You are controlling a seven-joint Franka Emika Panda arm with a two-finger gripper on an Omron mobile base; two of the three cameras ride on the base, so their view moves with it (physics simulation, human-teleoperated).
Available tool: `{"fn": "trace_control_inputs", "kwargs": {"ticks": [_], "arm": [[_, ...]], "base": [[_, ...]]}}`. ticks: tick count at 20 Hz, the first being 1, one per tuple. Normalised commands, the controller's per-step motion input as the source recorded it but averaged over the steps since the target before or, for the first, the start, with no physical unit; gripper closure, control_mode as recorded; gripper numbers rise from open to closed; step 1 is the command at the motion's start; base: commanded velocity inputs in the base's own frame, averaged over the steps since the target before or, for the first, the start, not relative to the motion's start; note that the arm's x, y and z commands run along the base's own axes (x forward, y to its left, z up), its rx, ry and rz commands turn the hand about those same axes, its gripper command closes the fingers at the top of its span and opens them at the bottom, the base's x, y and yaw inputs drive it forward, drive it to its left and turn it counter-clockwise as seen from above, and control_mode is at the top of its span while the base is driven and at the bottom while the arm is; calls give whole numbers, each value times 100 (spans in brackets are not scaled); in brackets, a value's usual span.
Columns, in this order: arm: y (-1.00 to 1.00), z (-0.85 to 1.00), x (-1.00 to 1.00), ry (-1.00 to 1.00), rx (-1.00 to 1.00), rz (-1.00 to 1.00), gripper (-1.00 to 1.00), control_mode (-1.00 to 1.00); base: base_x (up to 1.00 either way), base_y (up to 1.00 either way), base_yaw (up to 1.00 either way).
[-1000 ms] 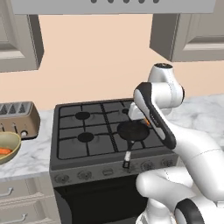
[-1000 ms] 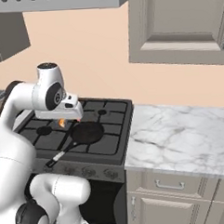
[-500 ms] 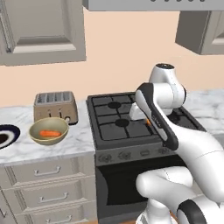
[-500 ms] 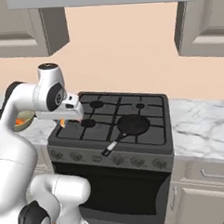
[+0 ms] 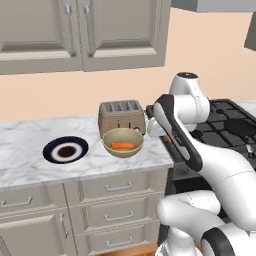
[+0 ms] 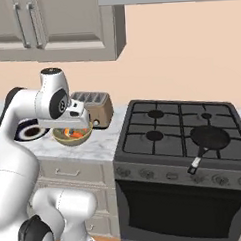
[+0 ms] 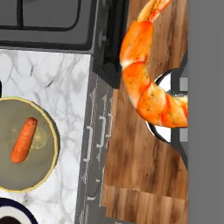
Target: Place the shrimp on the plate and place the carrot on the same plate.
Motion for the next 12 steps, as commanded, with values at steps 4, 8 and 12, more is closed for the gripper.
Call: {"fn": "trace_control_inputs", "kwargs": {"ticks": [4,8,12], "arm": [[0,0,0,0,0,0,100,100],[0,0,0,0,0,0,100,100],[0,0,0,0,0,0,100,100]], "base": [[0,83,-4],[12,67,-8],[29,59,-12]]}}
